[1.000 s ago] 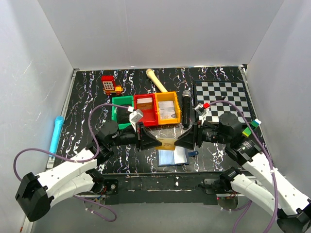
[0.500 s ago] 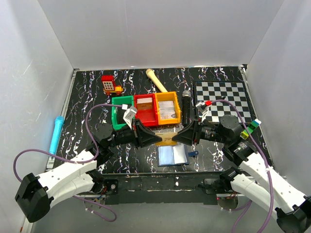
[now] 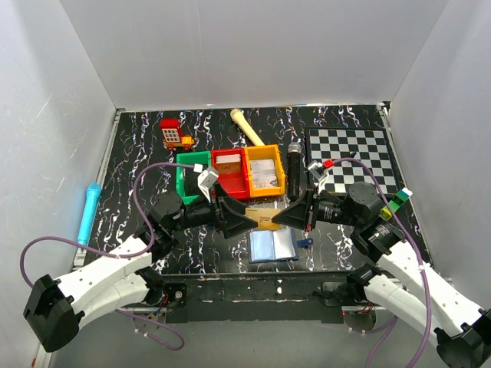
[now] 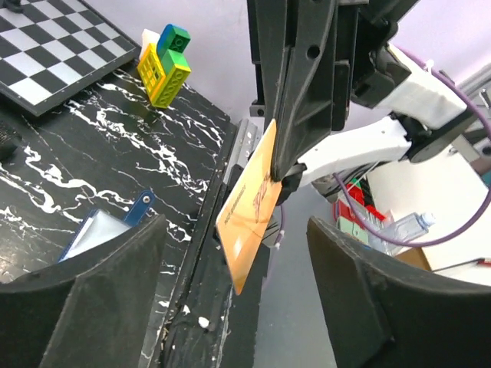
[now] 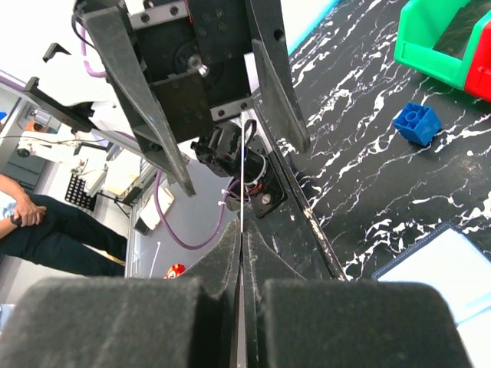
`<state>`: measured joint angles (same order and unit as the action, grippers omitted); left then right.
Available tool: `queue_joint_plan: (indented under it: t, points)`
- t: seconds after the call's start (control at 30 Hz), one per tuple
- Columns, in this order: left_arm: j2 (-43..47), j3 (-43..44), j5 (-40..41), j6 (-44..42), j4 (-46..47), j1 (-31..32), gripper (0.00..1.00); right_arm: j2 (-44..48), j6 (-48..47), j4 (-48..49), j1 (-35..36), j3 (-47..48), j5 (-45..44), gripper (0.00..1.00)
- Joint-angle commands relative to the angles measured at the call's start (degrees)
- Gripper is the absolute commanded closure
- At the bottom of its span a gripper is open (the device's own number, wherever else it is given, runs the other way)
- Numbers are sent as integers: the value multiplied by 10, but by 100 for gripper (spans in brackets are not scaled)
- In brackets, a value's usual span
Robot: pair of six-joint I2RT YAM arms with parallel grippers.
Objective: Take the credit cards out of the card holder
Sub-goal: Remove the credit card from the card holder.
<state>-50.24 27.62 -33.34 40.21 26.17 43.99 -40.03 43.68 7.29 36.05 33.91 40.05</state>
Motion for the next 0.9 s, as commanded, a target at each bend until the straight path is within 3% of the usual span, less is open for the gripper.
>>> queue_joint_plan:
  t: [0.0,0.2,0.4,0.6,0.87]
  points:
    - [33,64,26,-82,-129,-13,24,17,-47,-39,-1,21,11,99]
    - [13,161,-66,-212,-258,-45,25,12,-110,-117,-1,40,49,99]
    - [-108,284,-227,-332,-431,-43,40,-4,-127,-130,-1,52,98,99]
    - [-157,330,-250,-393,-508,-36,43,-4,-133,-134,-1,57,102,99]
    - [-188,344,-254,-399,-521,-6,48,-13,-134,-129,-1,61,114,99]
